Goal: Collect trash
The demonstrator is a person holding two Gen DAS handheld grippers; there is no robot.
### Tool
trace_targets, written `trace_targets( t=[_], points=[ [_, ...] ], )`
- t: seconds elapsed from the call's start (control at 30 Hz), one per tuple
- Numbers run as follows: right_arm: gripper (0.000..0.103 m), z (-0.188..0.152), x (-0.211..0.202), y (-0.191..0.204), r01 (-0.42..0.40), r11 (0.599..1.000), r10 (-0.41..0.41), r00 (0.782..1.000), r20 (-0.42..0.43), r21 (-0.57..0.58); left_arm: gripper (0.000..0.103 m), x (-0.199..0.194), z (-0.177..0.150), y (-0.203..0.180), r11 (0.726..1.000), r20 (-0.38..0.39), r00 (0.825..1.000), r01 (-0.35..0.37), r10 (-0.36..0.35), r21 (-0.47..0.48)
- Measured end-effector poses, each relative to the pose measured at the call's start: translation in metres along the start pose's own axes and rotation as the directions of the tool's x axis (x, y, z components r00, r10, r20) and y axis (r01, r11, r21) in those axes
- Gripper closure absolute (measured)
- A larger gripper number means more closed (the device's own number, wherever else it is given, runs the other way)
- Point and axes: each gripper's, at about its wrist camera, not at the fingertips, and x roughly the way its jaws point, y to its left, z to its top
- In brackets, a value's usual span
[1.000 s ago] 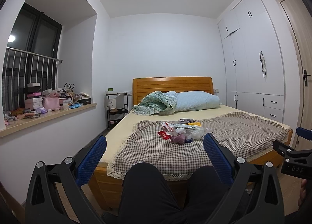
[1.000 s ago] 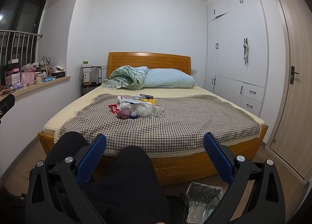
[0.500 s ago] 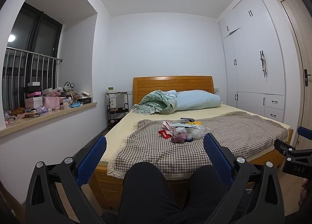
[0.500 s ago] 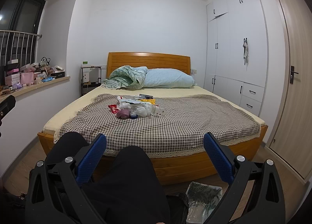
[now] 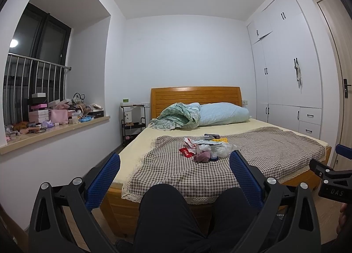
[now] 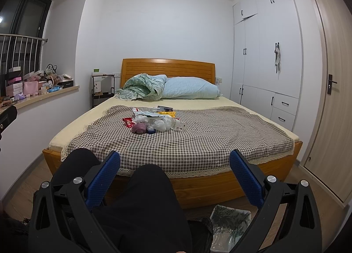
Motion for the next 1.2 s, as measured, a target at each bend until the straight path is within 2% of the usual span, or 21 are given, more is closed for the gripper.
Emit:
trace_targets(
  t=[0.97,1.2],
  points=[
    [0.008,0.000,0.011,-0.003,0.016,1.000,-0.016,1.000,-0.024,0.009,0.007,0.010,-0.004,0.001,1.000,-0.011,1.000,0.004,-0.004,0.000],
    [0.008,0.011,0.040,-0.005,0.046,0.999,-0.046,0.999,-0.014,0.018,0.007,0.041,0.011,0.000,1.000,0.025,1.000,0.002,-0.001,-0.014]
  ],
)
